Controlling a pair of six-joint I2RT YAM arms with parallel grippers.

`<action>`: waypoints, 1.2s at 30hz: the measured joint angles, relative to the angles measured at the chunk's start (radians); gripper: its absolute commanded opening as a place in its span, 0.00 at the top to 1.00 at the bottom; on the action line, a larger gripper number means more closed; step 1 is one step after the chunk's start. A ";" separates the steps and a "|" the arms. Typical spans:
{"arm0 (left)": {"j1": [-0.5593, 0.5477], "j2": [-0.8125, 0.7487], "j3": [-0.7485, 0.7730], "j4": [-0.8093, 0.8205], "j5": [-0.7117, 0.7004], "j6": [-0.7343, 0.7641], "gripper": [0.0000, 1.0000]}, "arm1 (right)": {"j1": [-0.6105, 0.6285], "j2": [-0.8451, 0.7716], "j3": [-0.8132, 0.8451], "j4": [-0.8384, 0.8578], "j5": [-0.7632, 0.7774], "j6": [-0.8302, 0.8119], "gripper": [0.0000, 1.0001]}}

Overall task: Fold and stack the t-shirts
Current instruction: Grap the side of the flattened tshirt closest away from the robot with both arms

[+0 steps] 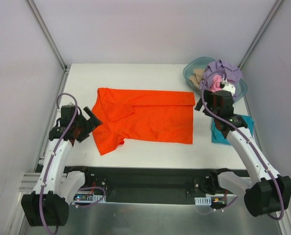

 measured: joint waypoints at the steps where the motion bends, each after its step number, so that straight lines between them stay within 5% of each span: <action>1: 0.000 -0.033 -0.028 -0.027 -0.009 -0.019 0.01 | -0.010 0.017 -0.005 -0.016 0.008 0.017 0.03; 6: 0.000 -0.206 -0.201 -0.125 -0.010 -0.119 0.03 | -0.022 0.037 -0.047 -0.053 0.014 0.067 0.03; 11: 0.000 -0.246 -0.332 -0.150 0.023 -0.206 0.20 | -0.022 0.038 -0.048 -0.072 0.023 0.081 0.03; 19: 0.000 -0.142 -0.369 -0.083 0.045 -0.252 0.48 | -0.022 0.071 -0.048 -0.079 0.023 0.080 0.03; 31: 0.000 -0.019 -0.376 0.064 0.044 -0.245 0.66 | -0.022 0.102 -0.047 -0.084 0.029 0.080 0.03; 35: 0.000 0.003 -0.387 0.116 0.057 -0.238 0.83 | -0.022 0.117 -0.047 -0.094 0.028 0.080 0.03; 36: 0.000 0.012 -0.388 0.127 0.063 -0.235 1.00 | -0.022 0.117 -0.047 -0.096 0.028 0.080 0.03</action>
